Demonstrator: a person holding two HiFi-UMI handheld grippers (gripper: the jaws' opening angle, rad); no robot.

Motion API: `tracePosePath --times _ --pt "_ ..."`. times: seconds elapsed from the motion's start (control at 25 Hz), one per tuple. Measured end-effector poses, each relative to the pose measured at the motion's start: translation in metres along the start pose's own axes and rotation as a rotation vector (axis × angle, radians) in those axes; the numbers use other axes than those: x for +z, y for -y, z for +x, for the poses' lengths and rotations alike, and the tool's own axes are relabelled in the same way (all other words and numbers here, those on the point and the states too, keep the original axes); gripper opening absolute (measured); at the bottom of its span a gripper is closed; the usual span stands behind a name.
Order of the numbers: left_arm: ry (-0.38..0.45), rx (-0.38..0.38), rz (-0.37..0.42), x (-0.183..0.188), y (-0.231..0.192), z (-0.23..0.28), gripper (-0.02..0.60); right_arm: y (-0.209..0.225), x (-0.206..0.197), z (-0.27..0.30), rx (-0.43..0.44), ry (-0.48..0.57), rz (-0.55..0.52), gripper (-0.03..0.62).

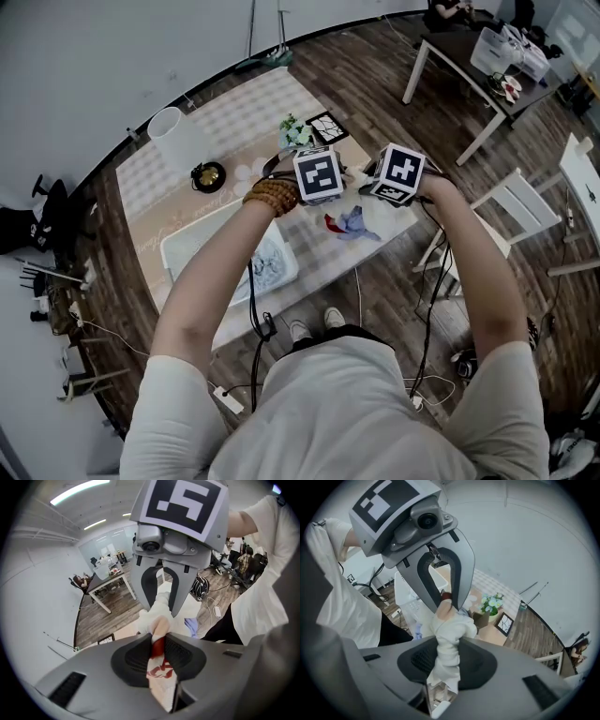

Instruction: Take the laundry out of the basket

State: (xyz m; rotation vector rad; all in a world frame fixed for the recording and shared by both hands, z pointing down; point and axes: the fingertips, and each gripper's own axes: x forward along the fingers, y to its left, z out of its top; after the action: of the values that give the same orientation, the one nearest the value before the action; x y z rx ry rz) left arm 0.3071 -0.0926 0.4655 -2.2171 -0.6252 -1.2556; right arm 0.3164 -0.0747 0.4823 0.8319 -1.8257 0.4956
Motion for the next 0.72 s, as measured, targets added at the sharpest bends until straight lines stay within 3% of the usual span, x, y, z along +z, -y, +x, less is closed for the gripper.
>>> tracePosePath --times 0.16,0.4,0.72 --pt "-0.040 -0.060 -0.031 -0.030 0.020 0.052 0.117 -0.004 -0.020 0.056 0.061 -0.018 0.013 0.129" --pt "-0.096 -0.122 -0.062 -0.070 0.055 0.132 0.118 -0.015 -0.063 0.137 0.067 -0.065 0.041 0.129" --pt "-0.210 -0.103 -0.006 -0.105 0.065 0.217 0.120 -0.011 -0.101 0.216 0.043 -0.021 0.121 0.133"
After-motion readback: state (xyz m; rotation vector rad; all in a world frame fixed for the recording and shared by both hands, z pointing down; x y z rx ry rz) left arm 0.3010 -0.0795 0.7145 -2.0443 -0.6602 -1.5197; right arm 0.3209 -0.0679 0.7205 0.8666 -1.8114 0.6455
